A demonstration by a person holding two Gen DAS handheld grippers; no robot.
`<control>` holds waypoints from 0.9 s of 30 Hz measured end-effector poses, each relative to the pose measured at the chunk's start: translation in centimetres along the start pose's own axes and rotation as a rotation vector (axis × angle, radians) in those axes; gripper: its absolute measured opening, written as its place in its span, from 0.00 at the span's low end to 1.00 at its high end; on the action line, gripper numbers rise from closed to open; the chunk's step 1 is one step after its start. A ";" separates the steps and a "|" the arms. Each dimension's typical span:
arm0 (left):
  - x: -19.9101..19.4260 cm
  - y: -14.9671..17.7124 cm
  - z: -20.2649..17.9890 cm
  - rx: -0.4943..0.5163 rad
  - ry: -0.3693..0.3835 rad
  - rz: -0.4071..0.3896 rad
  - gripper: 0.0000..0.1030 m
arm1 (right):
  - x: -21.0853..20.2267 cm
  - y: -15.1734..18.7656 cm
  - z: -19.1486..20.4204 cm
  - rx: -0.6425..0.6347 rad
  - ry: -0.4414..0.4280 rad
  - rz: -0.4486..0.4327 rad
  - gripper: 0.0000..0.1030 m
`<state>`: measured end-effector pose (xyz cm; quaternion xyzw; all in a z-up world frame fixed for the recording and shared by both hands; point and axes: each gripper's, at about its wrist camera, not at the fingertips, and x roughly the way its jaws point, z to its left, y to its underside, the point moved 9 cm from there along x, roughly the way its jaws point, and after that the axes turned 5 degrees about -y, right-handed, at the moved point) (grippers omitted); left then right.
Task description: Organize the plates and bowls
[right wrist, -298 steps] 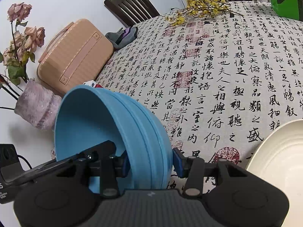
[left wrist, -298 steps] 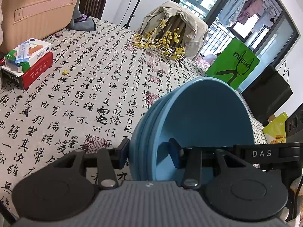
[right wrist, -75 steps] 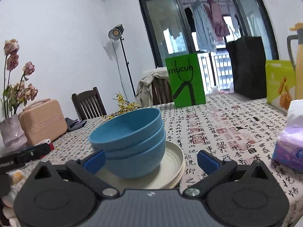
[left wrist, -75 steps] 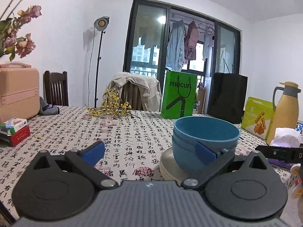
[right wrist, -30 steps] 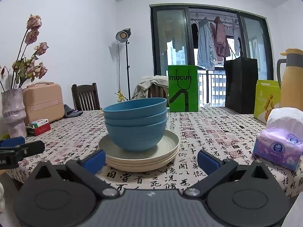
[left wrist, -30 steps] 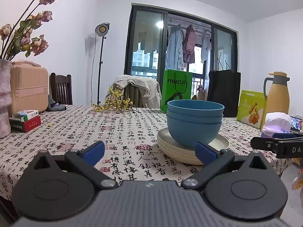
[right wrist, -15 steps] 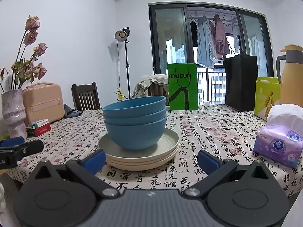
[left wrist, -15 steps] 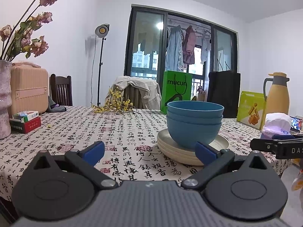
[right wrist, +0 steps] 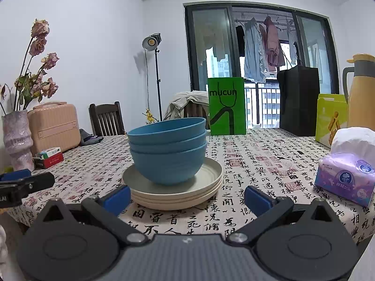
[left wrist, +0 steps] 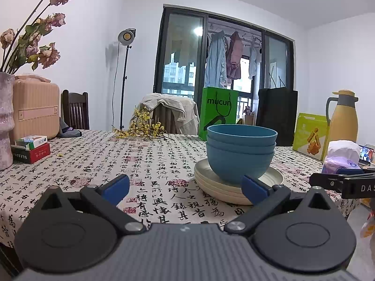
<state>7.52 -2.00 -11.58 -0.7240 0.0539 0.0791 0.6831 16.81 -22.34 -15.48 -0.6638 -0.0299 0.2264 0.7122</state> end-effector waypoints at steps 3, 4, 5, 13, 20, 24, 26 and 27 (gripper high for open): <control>-0.1 -0.1 0.0 0.003 -0.001 -0.006 1.00 | 0.0 0.0 0.0 -0.002 0.000 -0.001 1.00; -0.1 -0.1 0.0 0.003 -0.001 -0.007 1.00 | 0.0 0.0 0.0 -0.002 -0.001 -0.001 1.00; -0.1 -0.1 0.0 0.003 -0.003 -0.007 1.00 | 0.0 0.0 0.0 -0.002 -0.001 -0.001 1.00; 0.0 -0.1 0.1 0.002 -0.003 -0.008 1.00 | 0.0 0.1 0.0 -0.001 -0.003 0.000 1.00; 0.0 -0.1 0.1 -0.008 0.003 0.000 1.00 | 0.0 0.0 0.1 0.000 -0.004 0.000 1.00; 0.2 0.0 0.2 -0.026 0.026 0.019 1.00 | 0.0 0.1 0.1 0.000 -0.004 0.001 1.00; 0.2 -0.1 0.2 -0.021 0.015 0.011 1.00 | 0.0 0.1 0.1 0.000 -0.004 0.001 1.00; 0.1 -0.1 0.1 -0.018 0.014 0.005 1.00 | 0.0 0.1 0.1 0.000 -0.005 0.002 1.00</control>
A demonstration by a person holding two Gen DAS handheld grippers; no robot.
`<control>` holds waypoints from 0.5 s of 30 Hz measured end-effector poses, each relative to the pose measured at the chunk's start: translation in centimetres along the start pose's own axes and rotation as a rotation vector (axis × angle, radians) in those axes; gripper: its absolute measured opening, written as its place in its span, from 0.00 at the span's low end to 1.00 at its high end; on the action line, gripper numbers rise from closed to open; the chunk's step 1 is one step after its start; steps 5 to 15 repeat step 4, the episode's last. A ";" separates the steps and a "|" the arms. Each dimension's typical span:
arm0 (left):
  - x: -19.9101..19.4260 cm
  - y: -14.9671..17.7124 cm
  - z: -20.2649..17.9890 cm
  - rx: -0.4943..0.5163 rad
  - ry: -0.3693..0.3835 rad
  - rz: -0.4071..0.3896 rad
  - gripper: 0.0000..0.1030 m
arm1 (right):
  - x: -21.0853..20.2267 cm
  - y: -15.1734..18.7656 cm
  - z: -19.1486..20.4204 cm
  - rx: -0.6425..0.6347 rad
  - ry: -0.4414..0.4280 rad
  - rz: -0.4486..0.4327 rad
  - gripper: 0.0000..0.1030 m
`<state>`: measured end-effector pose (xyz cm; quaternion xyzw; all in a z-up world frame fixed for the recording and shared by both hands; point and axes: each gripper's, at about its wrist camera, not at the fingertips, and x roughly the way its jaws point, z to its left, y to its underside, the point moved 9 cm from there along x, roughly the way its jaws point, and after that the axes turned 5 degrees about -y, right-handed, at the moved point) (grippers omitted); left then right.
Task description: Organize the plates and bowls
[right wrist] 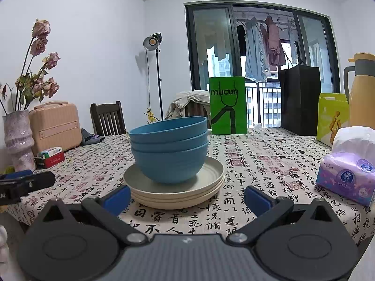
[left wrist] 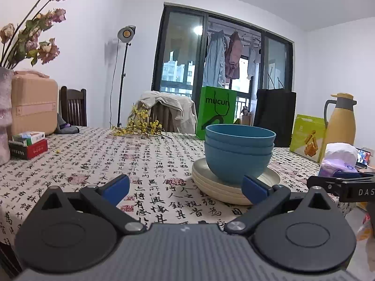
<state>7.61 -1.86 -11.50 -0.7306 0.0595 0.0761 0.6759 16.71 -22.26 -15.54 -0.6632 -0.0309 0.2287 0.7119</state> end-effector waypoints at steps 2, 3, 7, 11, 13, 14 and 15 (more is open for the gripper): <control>-0.1 -0.1 -0.1 0.004 -0.005 -0.007 1.00 | 0.0 0.0 0.0 0.000 0.000 0.000 1.00; -0.1 -0.1 0.0 0.003 -0.004 -0.009 1.00 | 0.0 0.0 0.0 0.000 -0.001 0.000 1.00; -0.1 -0.1 0.0 0.002 -0.002 -0.010 1.00 | 0.0 0.0 0.0 -0.001 -0.001 0.000 1.00; -0.1 -0.1 0.0 0.002 -0.002 -0.010 1.00 | 0.0 0.0 0.0 -0.001 -0.001 0.000 1.00; -0.1 -0.1 0.0 0.002 -0.002 -0.010 1.00 | 0.0 0.0 0.0 -0.001 -0.001 0.000 1.00; -0.1 -0.1 0.0 0.002 -0.002 -0.010 1.00 | 0.0 0.0 0.0 -0.001 -0.001 0.000 1.00; -0.1 -0.1 0.0 0.002 -0.002 -0.010 1.00 | 0.0 0.0 0.0 -0.001 -0.001 0.000 1.00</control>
